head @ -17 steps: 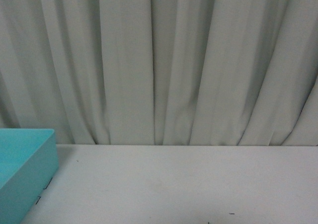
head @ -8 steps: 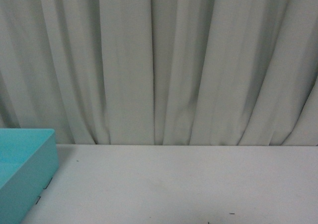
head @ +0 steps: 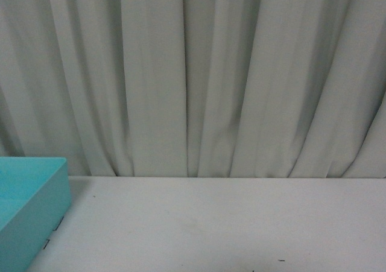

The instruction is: Wind up and store yellow beetle toy

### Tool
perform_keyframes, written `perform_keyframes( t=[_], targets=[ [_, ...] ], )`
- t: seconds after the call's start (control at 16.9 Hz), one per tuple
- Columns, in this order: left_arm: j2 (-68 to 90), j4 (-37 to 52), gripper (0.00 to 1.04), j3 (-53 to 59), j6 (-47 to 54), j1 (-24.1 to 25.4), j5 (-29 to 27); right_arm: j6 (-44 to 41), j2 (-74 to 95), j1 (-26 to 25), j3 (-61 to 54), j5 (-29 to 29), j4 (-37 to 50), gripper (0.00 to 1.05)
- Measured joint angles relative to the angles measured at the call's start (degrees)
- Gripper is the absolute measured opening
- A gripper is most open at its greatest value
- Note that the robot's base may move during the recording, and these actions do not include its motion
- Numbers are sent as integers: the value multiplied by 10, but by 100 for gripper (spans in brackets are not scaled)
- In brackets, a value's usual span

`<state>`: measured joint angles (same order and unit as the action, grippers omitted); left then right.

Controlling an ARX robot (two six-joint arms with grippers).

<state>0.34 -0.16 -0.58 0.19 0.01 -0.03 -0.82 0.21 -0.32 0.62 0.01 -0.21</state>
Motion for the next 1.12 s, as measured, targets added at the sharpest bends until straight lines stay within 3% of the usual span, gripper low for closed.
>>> perform_keyframes(
  t=[0.41,1.12],
  targets=[
    [0,0,100,0,0,0,0,0,0,0,0,0,0,98],
    [0,0,98,0,0,0,0,0,0,0,0,0,0,98]
  ],
)
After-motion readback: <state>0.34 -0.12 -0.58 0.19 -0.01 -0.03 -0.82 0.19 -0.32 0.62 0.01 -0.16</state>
